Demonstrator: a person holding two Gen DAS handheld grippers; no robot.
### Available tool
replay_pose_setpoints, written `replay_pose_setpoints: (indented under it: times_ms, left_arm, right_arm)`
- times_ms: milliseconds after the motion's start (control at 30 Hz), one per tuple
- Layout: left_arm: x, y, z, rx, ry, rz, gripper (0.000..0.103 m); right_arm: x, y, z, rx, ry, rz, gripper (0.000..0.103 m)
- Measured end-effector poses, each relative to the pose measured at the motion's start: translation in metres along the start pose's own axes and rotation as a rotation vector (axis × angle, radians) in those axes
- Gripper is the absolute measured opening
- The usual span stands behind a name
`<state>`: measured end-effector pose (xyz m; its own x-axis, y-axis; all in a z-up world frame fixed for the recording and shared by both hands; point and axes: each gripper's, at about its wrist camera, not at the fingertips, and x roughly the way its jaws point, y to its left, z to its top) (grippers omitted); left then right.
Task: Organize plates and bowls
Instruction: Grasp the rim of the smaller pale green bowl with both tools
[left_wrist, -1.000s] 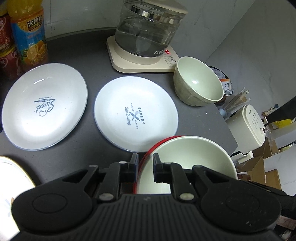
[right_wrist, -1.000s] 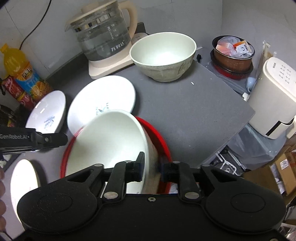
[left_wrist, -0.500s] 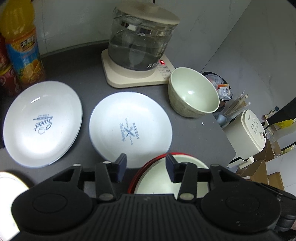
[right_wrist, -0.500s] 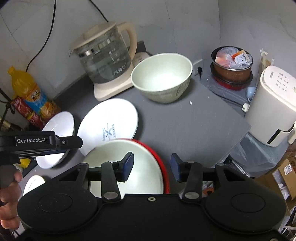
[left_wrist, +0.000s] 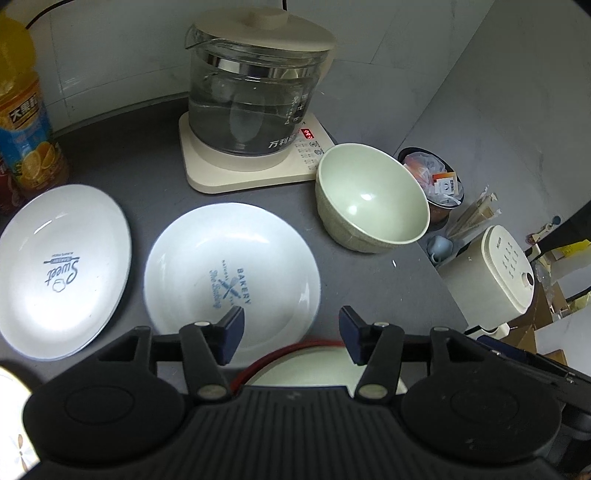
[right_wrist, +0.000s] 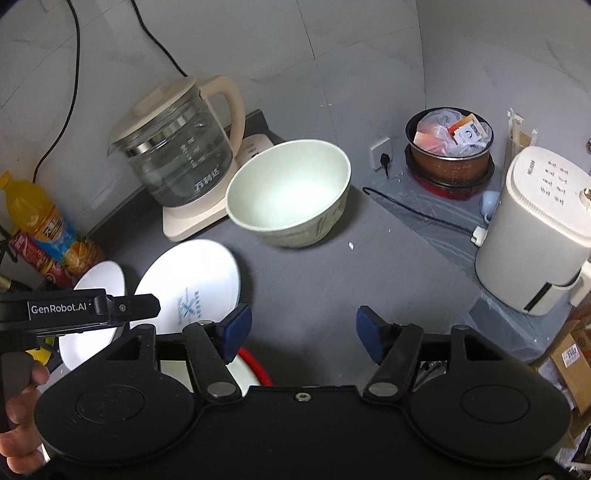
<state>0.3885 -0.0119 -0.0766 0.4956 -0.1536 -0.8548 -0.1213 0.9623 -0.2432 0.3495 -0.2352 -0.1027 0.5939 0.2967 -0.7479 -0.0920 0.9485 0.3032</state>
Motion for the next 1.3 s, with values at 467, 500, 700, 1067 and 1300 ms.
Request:
replay_pose_setpoints:
  times_ms: [467, 500, 700, 1067, 1300]
  left_arm:
    - [0.047, -0.035, 0.04, -0.055, -0.042, 0.026, 0.055]
    - [0.051, -0.037, 0.042, -0.056, -0.044, 0.027, 0.055]
    - [0.076, -0.049, 0.057, -0.072, -0.051, 0.035, 0.054]
    - [0.126, -0.051, 0.078, -0.128, 0.017, 0.081, 0.039]
    - [0.148, -0.048, 0.077, -0.157, 0.064, 0.078, 0.026]
  right_arm:
    - [0.048, -0.035, 0.051, -0.001, 0.016, 0.07, 0.056]
    - [0.052, -0.036, 0.055, 0.001, 0.017, 0.076, 0.055]
    - [0.078, -0.049, 0.075, 0.018, 0.025, 0.1, 0.052]
    - [0.128, -0.055, 0.085, 0.063, 0.094, 0.134, 0.042]
    - [0.149, -0.053, 0.082, 0.085, 0.12, 0.123, 0.035]
